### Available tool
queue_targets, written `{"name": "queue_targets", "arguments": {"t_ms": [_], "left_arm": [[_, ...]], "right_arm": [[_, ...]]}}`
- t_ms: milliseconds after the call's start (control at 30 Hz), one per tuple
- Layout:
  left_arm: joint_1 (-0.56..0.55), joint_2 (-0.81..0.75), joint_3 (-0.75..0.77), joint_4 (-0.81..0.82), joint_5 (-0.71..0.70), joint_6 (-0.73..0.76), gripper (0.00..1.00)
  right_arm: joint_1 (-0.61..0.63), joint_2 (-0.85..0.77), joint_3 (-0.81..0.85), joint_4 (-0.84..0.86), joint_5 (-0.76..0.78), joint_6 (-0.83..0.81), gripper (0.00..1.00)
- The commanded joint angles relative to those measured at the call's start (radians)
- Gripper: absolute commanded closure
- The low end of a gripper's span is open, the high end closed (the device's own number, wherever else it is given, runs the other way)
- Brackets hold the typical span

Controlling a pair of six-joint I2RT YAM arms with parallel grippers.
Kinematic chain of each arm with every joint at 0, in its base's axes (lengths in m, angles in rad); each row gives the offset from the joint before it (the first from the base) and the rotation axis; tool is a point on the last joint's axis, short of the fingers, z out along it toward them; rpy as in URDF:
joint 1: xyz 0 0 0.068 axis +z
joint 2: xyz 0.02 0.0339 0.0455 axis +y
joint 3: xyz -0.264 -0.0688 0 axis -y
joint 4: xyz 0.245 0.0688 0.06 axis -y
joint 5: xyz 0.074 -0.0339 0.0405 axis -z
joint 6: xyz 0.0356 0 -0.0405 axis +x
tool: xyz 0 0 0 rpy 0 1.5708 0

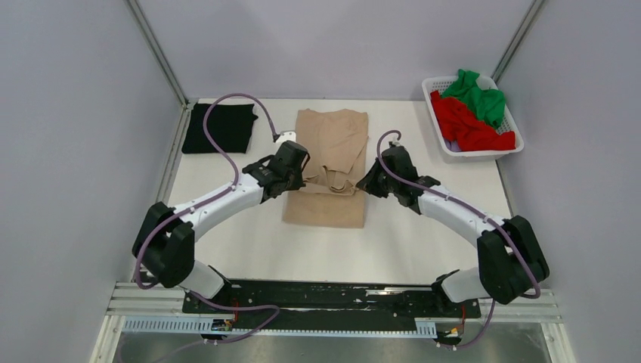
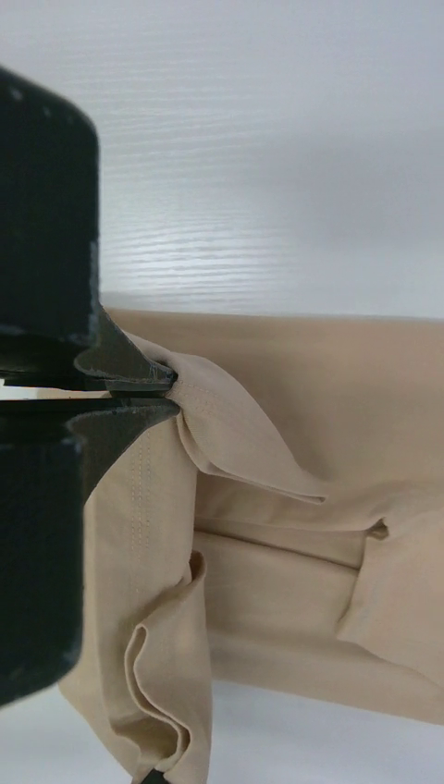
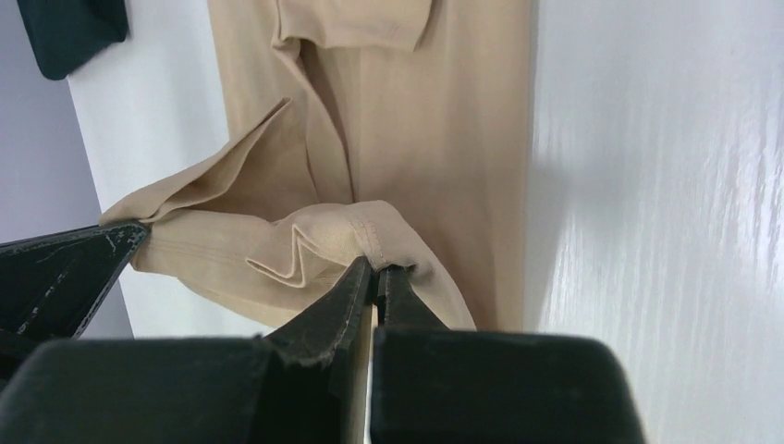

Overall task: Fold and stack the t-shirts
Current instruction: Fold the folded rectangular tshirt in 1/3 of the way

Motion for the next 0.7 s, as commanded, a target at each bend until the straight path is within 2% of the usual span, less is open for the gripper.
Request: {"name": "queue_targets", "arguments": {"t_ms": [0, 300, 467, 500, 533, 567, 600, 633, 667], "left_arm": [[0.054, 0.072, 0.094, 0.068, 0.056, 0.103, 1.00], [0.118, 0.254, 0.215, 0.055, 0.106, 0.148, 1.00], [0.156, 0.367, 0.305, 0.039, 0.148, 0.128, 0.88], [0.168, 0.383, 0.319, 0.039, 0.148, 0.123, 0.78], [0.176, 0.412, 0.353, 0.035, 0.146, 0.120, 0.73], [0.195, 0.427, 0.373, 0.011, 0.147, 0.112, 0.56], [0.206, 0.455, 0.431, -0.014, 0.152, 0.105, 0.45], [0.226, 0.466, 0.462, -0.062, 0.155, 0.092, 0.27], [0.234, 0.474, 0.506, -0.079, 0.160, 0.086, 0.18]], "right_arm": [[-0.033, 0.069, 0.078, 0.072, -0.030, -0.040, 1.00], [-0.090, 0.202, 0.150, 0.084, -0.033, -0.032, 1.00], [-0.143, 0.300, 0.199, 0.090, -0.036, 0.008, 0.96], [-0.159, 0.321, 0.214, 0.092, -0.047, 0.014, 0.92], [-0.175, 0.339, 0.236, 0.094, -0.071, 0.016, 0.87], [-0.187, 0.350, 0.257, 0.100, -0.095, 0.010, 0.79], [-0.193, 0.356, 0.278, 0.107, -0.110, -0.001, 0.65], [-0.196, 0.357, 0.299, 0.108, -0.118, -0.018, 0.51], [-0.197, 0.351, 0.314, 0.107, -0.123, -0.035, 0.43]]}}
